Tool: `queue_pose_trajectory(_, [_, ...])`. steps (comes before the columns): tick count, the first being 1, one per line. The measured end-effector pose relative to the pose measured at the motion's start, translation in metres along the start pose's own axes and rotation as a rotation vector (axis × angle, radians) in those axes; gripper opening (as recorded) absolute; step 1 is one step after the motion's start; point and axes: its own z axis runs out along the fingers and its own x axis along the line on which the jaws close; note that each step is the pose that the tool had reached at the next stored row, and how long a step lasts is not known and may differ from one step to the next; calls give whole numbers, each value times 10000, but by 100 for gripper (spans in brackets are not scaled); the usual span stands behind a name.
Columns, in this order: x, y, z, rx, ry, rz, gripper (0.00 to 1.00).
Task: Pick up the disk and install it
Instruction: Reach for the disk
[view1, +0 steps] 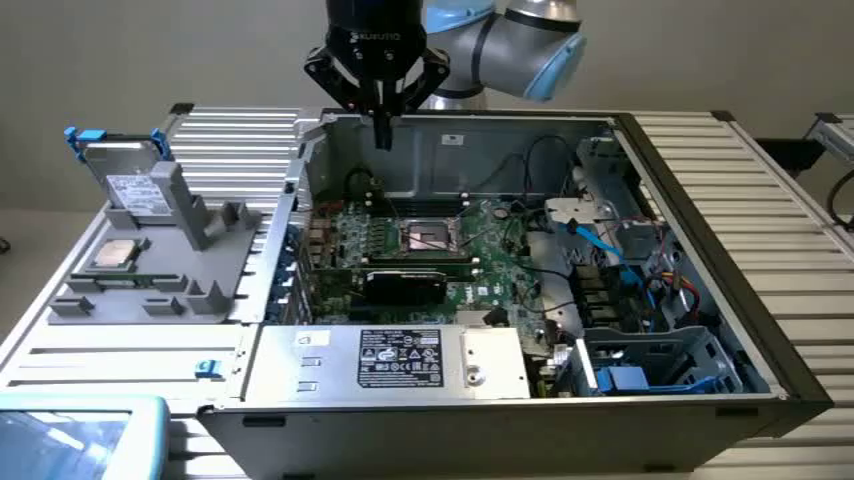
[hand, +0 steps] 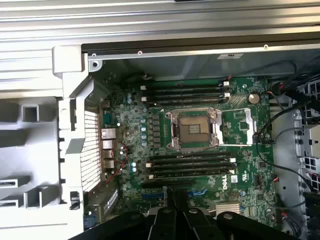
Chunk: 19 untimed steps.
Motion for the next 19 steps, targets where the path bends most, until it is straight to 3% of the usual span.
queue_pose_trajectory(14, [8, 0, 0, 0, 2, 1, 11])
queue_pose_trajectory(19, [157, 8, -2, -1, 1, 1, 11])
